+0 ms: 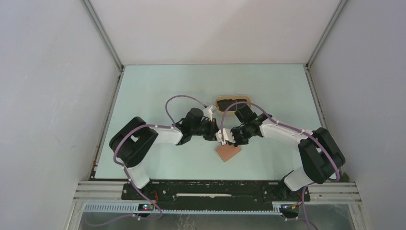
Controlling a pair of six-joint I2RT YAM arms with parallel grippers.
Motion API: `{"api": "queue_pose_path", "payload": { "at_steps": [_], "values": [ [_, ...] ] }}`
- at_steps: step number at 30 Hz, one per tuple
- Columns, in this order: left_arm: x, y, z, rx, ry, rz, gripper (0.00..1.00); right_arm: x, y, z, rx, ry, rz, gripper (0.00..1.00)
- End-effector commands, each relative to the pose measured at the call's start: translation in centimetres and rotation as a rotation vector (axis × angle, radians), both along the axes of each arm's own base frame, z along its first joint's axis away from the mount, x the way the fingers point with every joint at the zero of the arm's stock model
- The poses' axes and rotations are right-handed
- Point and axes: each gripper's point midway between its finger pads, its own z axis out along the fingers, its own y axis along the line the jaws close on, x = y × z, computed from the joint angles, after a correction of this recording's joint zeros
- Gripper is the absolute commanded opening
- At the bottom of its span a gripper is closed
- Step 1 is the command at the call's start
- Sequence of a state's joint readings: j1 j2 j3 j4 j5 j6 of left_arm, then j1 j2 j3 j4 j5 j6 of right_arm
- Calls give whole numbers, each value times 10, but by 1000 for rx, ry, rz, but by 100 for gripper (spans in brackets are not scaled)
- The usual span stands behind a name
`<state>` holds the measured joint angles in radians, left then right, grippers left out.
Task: Put the credit cards into the card holder
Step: Close the card holder at the center of the board.
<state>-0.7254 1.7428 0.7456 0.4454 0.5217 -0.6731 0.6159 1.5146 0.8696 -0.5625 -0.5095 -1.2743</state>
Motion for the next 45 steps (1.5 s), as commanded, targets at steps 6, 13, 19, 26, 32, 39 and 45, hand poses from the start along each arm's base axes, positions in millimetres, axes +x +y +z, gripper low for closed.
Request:
{"api": "queue_pose_path", "payload": {
  "at_steps": [6, 13, 19, 26, 32, 39, 45],
  "values": [
    [-3, 5, 8, 4, -50, 15, 0, -31, 10, 35, 139, 8, 141, 28],
    [-6, 4, 11, -14, -61, -4, 0, -45, 6, 19, 94, -8, 233, 47],
    [-10, 3, 11, -19, -62, -10, 0, -47, 0, 6, 48, -20, 259, 53],
    [-15, 5, 12, -26, -68, -4, 0, -51, -2, -9, 0, 5, 275, 54],
    [-20, 4, 11, -31, -64, -4, 0, -53, -2, -19, -40, 13, 281, 53],
    [-25, 4, 6, -14, -52, 20, 0, -54, 0, -21, -51, 33, 271, 50],
    [-23, 8, 5, -1, -58, 72, 0, -54, 2, -22, -60, 36, 260, 48]
  ]
}}
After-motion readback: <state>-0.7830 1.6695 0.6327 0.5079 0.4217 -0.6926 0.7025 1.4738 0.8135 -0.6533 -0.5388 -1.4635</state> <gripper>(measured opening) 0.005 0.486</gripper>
